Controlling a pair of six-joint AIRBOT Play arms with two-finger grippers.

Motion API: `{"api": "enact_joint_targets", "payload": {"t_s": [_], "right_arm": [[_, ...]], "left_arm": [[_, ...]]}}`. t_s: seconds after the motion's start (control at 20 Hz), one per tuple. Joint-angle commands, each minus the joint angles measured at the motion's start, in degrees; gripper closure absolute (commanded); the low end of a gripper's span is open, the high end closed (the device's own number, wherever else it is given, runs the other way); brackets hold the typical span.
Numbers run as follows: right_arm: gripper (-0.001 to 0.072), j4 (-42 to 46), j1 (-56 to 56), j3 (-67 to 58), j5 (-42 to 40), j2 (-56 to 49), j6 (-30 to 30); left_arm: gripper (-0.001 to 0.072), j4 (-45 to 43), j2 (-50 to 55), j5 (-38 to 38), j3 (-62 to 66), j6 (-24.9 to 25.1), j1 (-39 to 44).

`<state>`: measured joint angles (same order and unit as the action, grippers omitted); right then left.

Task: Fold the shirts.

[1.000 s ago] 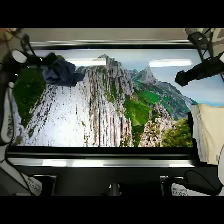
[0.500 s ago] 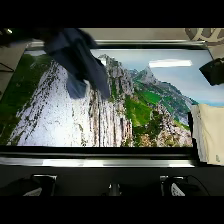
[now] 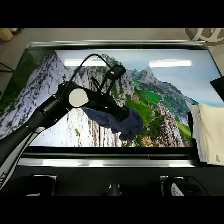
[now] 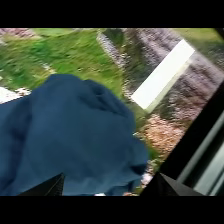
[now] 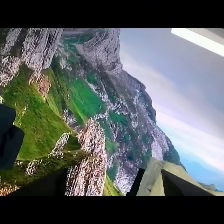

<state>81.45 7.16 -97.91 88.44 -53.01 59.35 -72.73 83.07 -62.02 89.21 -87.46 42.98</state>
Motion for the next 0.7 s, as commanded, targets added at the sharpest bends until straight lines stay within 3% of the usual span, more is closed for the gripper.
{"api": "enact_joint_targets", "payload": {"t_s": [0.0,0.1,0.3,0.35,0.4,0.45,0.65], "right_arm": [[0.0101,-2.78,0.0,0.55,4.57,-5.49,-0.02],[0.0101,-7.69,0.0,4.52,4.46,-10.12,-0.17],[0.0101,-15.89,-1.9,17.73,0.46,-18.58,-2.71],[0.0096,-15.93,-3.39,20.68,-0.87,-20.41,-3.34],[0.0031,-16.04,-5.42,23.19,-2.25,-22.34,-3.91],[0.0014,-16.06,-7.43,24.96,-3.52,-24.11,-4.72],[0.0004,-17.84,-12.15,26.14,-7.82,-29.79,-5.05]], "left_arm": [[-0.0013,-21.24,1.62,-6.69,3.69,-3.87,-6.91],[-0.0013,-21.66,2.45,-7.61,3.8,-9.29,-17.7],[-0.0013,-3.52,9.09,-10.38,-1.01,-11.63,-35.01],[-0.0013,-0.31,11.15,-9.97,-2.43,-11.61,-37.0],[-0.0013,2.6,13.31,-9.62,-3.63,-11.61,-38.25],[-0.0013,4.74,15.19,-9.16,-4.33,-11.56,-38.66],[-0.0011,10.45,20.39,-6.91,-4.48,-9.88,-36.81]]}}
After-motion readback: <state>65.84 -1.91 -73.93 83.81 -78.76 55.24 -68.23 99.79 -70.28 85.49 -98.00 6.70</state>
